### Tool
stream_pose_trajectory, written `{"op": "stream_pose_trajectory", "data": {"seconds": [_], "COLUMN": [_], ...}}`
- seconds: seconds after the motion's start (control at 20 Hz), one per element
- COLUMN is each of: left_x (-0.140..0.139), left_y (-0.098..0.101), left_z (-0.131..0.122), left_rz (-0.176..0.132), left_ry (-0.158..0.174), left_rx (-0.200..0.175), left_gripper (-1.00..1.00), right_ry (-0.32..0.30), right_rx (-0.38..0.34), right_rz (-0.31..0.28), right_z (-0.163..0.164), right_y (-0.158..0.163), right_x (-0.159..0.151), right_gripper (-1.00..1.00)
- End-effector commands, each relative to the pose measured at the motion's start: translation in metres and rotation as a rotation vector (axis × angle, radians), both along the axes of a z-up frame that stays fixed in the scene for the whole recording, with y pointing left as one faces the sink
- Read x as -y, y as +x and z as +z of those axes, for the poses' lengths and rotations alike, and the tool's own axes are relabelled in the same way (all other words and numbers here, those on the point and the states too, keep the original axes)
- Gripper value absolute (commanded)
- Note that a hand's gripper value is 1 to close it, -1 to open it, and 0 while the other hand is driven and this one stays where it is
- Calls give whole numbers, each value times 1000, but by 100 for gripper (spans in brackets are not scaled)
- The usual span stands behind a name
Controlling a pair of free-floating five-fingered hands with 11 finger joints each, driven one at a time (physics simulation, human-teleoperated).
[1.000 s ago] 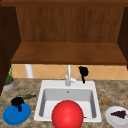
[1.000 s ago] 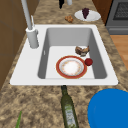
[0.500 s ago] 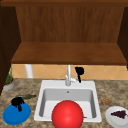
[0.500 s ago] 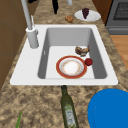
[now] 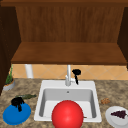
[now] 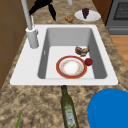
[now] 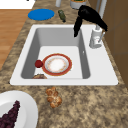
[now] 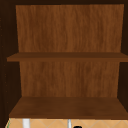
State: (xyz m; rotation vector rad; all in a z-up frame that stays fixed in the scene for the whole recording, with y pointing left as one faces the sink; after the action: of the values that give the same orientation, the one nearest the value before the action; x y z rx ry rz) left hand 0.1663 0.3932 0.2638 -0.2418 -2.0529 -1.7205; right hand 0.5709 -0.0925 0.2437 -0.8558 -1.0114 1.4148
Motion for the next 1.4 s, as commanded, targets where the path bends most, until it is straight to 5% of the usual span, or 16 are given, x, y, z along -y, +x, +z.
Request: {"op": "stream_pose_trajectory", "data": {"seconds": [0.0,0.2,0.75,0.8,1.35], "left_x": [0,0,0,0,0], "left_y": [0,0,0,0,0], "left_z": [0,0,0,0,0], "left_rz": [0,0,0,0,0], "left_ry": [0,0,0,0,0], "left_rx": [0,0,0,0,0], "left_gripper": [0,0,0,0,0], "right_ry": [-25,-34,7,2,-64], "right_rx": [-117,-202,-216,-218,-133], "right_rz": [0,12,54,53,50], "right_z": [-9,-19,-55,-59,-81], "right_y": [17,32,74,77,79], "right_x": [-9,-9,13,11,14], "right_gripper": [-100,-100,-100,100,100]}}
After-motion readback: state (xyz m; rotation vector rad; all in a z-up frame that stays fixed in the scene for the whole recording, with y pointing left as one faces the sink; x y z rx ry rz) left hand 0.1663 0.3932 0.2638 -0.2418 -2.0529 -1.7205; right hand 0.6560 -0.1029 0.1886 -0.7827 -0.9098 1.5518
